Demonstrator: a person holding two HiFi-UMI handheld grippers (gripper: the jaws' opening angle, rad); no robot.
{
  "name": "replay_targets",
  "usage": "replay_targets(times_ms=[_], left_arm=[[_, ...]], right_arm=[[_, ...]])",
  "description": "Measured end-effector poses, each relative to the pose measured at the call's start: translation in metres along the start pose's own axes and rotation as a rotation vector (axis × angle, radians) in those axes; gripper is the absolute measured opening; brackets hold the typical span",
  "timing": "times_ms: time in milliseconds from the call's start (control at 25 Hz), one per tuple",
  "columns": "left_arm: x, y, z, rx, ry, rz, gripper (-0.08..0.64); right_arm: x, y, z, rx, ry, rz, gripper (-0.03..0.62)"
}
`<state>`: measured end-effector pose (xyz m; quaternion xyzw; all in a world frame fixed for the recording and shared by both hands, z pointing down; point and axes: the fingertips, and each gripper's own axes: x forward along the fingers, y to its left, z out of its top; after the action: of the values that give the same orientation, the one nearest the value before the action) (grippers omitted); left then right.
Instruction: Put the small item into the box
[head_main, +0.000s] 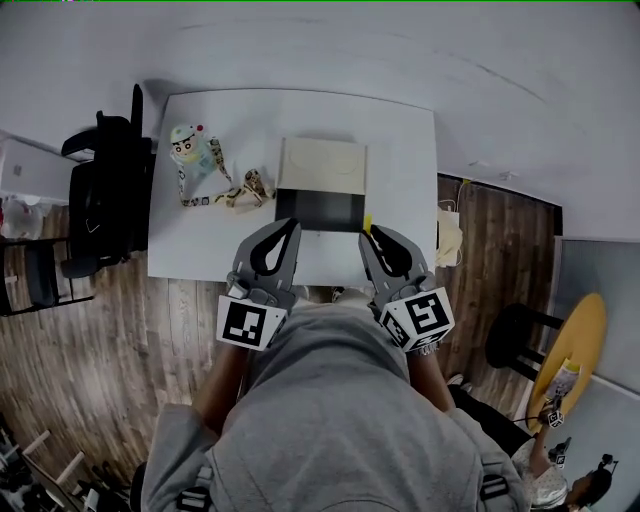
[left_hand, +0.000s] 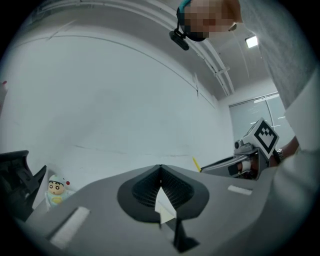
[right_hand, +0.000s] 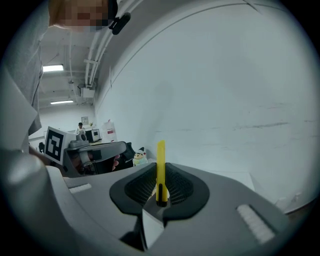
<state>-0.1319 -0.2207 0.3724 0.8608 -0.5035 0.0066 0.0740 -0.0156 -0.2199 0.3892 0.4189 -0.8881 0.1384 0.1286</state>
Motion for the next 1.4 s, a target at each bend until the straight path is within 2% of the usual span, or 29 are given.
replay_targets(times_ms=[240,920,1200,1400], left_arm=[[0.008,0.014,-0.018,-0.015,0.046,-0.039,0.003],[0.037,0.027,-0.043,-0.043,0.118,-0.125,0.003],[0.059,0.032,-0.041,-0.014,0.104,-0.166,0.003],[0.069,0.037,-0.039,-0.016,0.091,-0.168,0.003]], right_arm=[[0.022,-0.007,-0.011,0.014,0.033,-0.043,0.072],[0.078,-0.024,-0.043,0.026,0.164,-0.051,0.072],[0.104,-0.027,-0.072,0.012,0.257,-0.034,0.072],[0.119,-0.024,-0.095,-0.004,0.325,-0.010,0.072]])
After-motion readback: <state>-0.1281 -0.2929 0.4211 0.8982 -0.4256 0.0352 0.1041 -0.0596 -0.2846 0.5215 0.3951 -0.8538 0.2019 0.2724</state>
